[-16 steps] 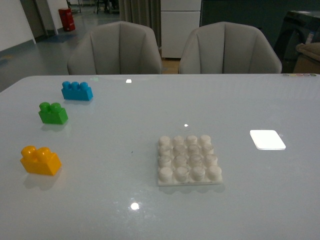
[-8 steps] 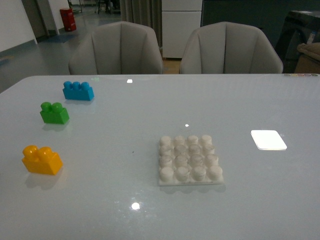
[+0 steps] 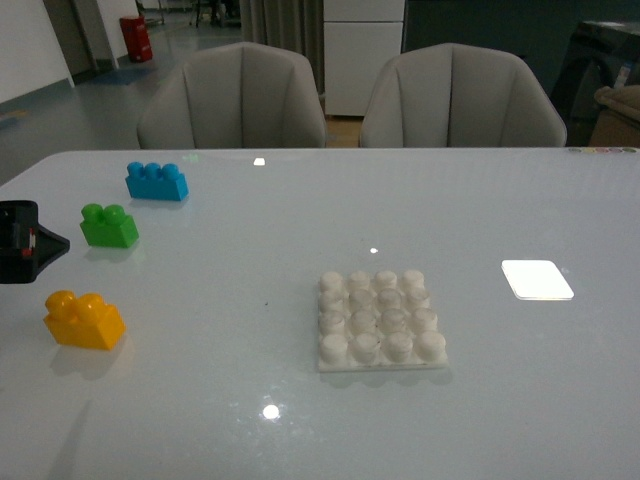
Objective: Insert yellow block into base center
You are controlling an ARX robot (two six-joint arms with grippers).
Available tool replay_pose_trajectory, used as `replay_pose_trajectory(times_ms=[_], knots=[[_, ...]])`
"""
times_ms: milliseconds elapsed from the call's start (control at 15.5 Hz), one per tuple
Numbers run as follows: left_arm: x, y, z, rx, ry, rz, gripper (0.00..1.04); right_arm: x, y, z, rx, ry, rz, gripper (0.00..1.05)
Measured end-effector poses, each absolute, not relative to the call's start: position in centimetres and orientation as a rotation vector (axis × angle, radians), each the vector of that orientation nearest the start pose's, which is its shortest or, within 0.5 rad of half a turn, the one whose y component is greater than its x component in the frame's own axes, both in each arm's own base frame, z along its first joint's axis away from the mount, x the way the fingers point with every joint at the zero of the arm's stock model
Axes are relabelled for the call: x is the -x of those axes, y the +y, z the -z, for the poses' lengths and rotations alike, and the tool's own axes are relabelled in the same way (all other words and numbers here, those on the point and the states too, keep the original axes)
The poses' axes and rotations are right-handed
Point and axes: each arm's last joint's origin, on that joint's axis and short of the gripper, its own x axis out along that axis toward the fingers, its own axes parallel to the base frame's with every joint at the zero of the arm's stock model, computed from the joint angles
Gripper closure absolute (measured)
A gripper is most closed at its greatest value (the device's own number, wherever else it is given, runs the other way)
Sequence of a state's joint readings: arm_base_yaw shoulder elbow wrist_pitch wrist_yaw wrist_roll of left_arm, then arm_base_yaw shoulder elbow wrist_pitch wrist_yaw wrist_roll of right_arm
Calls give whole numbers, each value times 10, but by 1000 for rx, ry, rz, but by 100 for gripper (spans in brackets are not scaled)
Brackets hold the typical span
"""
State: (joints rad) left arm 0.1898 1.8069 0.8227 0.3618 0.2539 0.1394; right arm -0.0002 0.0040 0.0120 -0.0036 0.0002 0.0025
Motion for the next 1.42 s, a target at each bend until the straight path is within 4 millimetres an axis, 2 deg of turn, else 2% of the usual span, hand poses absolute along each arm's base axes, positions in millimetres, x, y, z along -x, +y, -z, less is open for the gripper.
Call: replay_pose_trajectory(times_ms=[322, 515, 1417], knots=[[-350, 42, -108, -14, 757, 127, 7, -97, 0, -167, -2, -4, 0, 6], [-363, 46, -107, -20, 749, 113, 7, -97, 0, -167, -2, -4, 1, 6], [-369, 44, -83, -29, 810, 120, 7, -97, 0, -167, -2, -5, 0, 6]])
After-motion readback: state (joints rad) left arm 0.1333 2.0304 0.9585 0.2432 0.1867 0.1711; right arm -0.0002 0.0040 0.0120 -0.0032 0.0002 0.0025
